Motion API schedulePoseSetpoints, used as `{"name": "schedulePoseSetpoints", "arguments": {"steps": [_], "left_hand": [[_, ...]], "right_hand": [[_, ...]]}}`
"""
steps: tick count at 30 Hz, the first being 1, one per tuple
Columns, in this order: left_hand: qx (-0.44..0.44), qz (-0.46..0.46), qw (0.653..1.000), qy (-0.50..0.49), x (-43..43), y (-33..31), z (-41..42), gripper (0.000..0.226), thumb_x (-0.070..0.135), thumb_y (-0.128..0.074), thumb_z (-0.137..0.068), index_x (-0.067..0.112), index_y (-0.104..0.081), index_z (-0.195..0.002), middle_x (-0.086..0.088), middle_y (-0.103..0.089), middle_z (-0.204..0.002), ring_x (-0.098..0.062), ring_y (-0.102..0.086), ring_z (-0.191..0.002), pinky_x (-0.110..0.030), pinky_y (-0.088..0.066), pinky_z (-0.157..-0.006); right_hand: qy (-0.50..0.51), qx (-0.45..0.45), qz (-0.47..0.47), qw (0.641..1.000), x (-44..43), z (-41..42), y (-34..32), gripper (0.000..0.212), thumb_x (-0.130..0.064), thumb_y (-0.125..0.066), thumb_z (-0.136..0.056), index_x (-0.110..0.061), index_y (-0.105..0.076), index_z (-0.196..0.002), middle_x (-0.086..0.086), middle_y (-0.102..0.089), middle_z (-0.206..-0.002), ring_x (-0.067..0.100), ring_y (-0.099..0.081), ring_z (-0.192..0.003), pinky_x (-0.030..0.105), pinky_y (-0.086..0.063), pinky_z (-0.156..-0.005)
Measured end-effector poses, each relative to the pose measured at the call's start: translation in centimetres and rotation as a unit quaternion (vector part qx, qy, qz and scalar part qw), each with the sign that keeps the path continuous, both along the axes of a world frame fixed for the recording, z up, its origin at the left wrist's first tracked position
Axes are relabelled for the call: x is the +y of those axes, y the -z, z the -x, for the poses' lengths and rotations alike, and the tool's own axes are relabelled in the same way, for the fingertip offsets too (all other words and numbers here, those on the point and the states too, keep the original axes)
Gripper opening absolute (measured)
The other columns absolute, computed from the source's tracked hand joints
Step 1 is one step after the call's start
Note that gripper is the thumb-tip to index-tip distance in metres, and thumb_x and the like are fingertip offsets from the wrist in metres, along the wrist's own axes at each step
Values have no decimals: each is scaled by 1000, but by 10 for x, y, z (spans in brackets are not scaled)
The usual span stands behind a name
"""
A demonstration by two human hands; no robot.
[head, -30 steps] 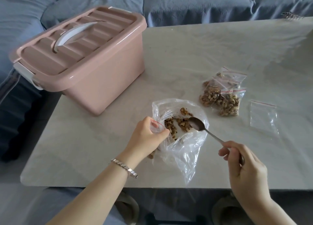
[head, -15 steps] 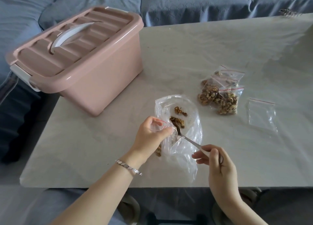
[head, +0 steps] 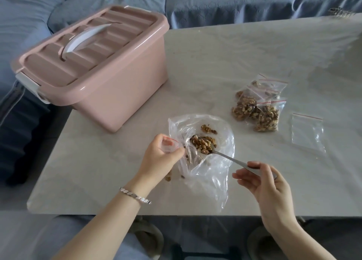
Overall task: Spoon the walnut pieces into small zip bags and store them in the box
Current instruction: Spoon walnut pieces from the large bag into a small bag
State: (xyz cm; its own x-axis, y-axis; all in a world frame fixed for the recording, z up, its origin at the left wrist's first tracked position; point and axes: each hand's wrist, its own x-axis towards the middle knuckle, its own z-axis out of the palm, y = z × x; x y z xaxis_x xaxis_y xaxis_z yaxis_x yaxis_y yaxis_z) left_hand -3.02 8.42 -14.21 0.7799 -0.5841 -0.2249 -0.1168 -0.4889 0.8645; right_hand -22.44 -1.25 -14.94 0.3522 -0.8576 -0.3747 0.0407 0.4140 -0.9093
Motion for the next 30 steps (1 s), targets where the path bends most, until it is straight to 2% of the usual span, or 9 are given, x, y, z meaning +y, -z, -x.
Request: {"name": "schedulePoseSetpoints", "arguments": {"steps": [2,5,8,11,14,22,25,28,30], "left_hand": [[-49,14,998,-27,8,-3,-4,20,21,-71,-74,19,-55,-86,12,-61,-84,6,-56,-75,-11,-42,-64],[-106,74,991,-42,15,-22,-3,24,33,-70,-70,30,-52,-87,12,-60,-86,-7,-60,-78,-25,-47,-62],[-154,138,978,-10,13,-47,3,27,43,-64,-65,34,-48,-85,21,-61,-87,-3,-60,-78,-20,-50,-68],[-142,86,985,36,1,-53,9,29,39,-67,-69,30,-50,-90,20,-61,-88,-1,-59,-79,-27,-52,-71],[-120,9,988,93,-13,-40,15,26,38,-70,-72,30,-51,-87,18,-60,-85,3,-57,-78,-22,-47,-71],[-131,-2,982,137,-23,-18,23,37,41,-75,-71,25,-50,-93,12,-60,-77,-4,-50,-60,-27,-47,-66],[-144,10,980,140,-23,-16,25,36,41,-76,-70,25,-50,-88,12,-63,-81,-6,-57,-73,-25,-48,-68],[-144,21,982,123,-22,-14,25,35,39,-77,-70,24,-49,-85,12,-60,-75,-6,-56,-71,-24,-46,-66],[-141,31,983,111,-20,-13,24,33,38,-76,-70,28,-48,-83,13,-60,-74,-6,-58,-71,-23,-47,-67]], "right_hand": [[-4,8,22,1000,-7,4,-8,28,-15,-35,-99,-6,-58,-85,12,-69,-66,25,-69,-65,22,-56,-57],[-12,11,62,998,-21,7,-23,28,-12,-36,-98,-6,-57,-81,13,-68,-64,24,-67,-61,22,-55,-55],[-26,6,98,995,-36,6,-44,29,-10,-34,-97,-7,-57,-79,10,-66,-59,22,-66,-56,21,-53,-53],[-30,1,126,992,-50,2,-66,33,-12,-32,-97,-8,-56,-75,8,-63,-52,18,-63,-50,17,-49,-48],[-44,1,159,986,-64,-5,-84,37,-17,-30,-98,-9,-54,-72,7,-60,-46,16,-59,-43,15,-44,-43],[-156,85,225,958,-72,-28,-106,38,-15,-33,-98,-9,-56,-68,8,-60,-46,18,-56,-40,17,-43,-40],[-222,124,317,914,-59,-42,-113,40,-17,-34,-98,-11,-57,-66,6,-62,-50,14,-54,-40,19,-43,-43],[-284,164,466,821,-40,-52,-123,35,-29,-35,-94,-18,-57,-68,-1,-63,-55,7,-53,-45,13,-40,-49],[-293,180,549,762,-32,-51,-130,36,-37,-32,-91,-20,-56,-70,-2,-59,-54,9,-54,-53,17,-41,-52]]}}
